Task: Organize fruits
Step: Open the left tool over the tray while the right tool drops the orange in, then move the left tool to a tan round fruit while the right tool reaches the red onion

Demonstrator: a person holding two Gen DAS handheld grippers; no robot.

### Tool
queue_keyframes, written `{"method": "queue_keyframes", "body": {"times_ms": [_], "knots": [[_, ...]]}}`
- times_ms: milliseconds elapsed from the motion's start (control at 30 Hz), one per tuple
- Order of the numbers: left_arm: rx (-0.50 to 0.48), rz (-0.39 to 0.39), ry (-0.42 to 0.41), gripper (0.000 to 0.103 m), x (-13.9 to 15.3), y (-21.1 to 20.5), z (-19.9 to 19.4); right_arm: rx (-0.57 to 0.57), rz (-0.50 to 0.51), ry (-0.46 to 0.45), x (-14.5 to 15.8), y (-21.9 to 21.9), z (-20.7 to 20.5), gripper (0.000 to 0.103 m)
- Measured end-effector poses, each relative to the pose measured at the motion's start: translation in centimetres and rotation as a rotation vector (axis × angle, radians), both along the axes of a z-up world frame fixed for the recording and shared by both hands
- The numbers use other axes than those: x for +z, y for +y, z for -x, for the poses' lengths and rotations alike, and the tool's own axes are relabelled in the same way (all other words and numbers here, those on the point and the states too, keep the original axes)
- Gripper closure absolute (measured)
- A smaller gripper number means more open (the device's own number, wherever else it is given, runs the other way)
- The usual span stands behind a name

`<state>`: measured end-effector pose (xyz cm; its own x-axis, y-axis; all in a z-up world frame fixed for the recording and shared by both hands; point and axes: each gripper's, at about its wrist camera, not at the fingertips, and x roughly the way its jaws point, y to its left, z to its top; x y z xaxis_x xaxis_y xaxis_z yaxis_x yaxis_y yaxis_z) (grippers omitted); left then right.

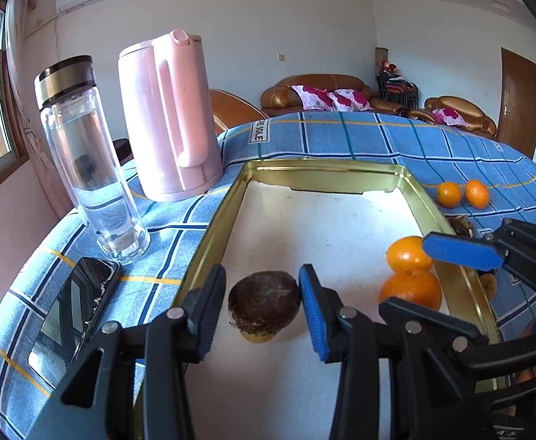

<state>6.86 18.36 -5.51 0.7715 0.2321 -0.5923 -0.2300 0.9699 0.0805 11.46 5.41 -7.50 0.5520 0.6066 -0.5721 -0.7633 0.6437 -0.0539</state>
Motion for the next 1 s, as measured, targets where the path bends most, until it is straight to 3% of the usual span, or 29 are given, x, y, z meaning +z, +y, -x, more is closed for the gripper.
{"method": "queue_keyframes", "body": {"times_ms": [67,367,500,767,900,1000], "knots": [[0.017,0.006,-0.020,0.044,0.2,0.2,0.3,-0.009,-0.017,0.003,0.1,-0.4,-0.1,0.040],[0.036,0.007,-0.132,0.005,1.4,-0.9,2.5,-0.078,-0.089,-0.088,1.4,-3.7,1.3,0.031],[-0.012,0.011,-0.164,0.005,2.0,-3.1,3.1,-0.115,-0.107,-0.127,2.5,-7.2,1.9,0.031],[-0.146,-0.004,-0.228,0.005,3.8,-9.4,3.8,-0.344,-0.086,-0.185,3.3,-15.7,1.1,0.026],[-0.219,0.001,-0.204,0.007,3.6,-12.7,3.2,-0.436,-0.073,-0.135,2.3,-18.8,0.0,0.026],[-0.277,-0.010,-0.156,0.016,2.8,-15.5,2.4,-0.456,-0.075,-0.073,1.5,-20.1,-0.9,0.026]]}}
